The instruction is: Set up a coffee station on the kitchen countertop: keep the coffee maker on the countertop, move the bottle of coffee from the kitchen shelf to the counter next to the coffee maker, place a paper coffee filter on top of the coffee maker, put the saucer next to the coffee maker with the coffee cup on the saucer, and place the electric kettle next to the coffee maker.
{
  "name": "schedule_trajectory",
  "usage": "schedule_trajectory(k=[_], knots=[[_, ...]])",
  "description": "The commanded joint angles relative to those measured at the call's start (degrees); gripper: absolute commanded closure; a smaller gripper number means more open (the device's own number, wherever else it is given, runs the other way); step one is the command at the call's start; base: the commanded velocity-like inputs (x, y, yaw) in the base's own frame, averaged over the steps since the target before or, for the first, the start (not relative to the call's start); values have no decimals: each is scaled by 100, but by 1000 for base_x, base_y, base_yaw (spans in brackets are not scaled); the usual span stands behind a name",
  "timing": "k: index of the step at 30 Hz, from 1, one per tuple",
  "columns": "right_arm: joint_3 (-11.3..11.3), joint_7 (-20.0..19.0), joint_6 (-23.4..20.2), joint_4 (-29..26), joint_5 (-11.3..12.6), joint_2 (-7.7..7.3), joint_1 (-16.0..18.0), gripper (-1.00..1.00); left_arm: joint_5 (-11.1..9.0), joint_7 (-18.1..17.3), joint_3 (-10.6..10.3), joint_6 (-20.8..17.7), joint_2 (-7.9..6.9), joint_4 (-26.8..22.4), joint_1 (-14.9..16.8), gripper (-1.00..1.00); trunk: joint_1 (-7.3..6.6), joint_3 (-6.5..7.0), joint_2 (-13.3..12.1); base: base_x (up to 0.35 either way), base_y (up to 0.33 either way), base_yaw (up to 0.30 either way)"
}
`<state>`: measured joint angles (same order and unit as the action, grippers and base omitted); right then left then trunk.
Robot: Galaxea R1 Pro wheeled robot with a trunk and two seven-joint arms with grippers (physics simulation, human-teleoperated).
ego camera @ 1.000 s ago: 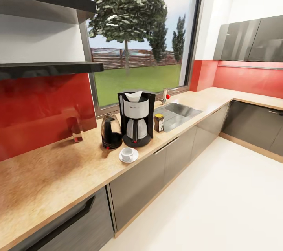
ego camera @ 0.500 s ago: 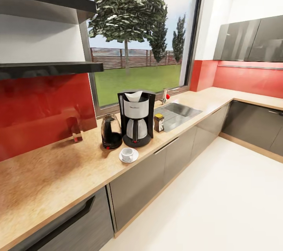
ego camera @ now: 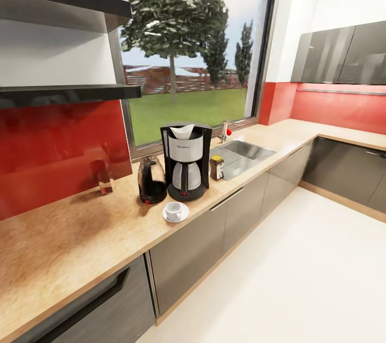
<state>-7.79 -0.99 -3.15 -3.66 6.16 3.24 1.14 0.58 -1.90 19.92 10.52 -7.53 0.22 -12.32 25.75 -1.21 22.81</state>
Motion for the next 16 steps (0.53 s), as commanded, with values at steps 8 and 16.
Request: schedule_trajectory(k=[8,16], knots=[[-47,-7,-27,-798,60,-6,1,-100,-15,-21,29,69,32,-30,2,-100,3,-12,12,0,0,0],[-47,-7,-28,-886,53,-7,1,-100,-20,-21,21,90,87,-88,21,-100,3,-12,12,0,0,0]])
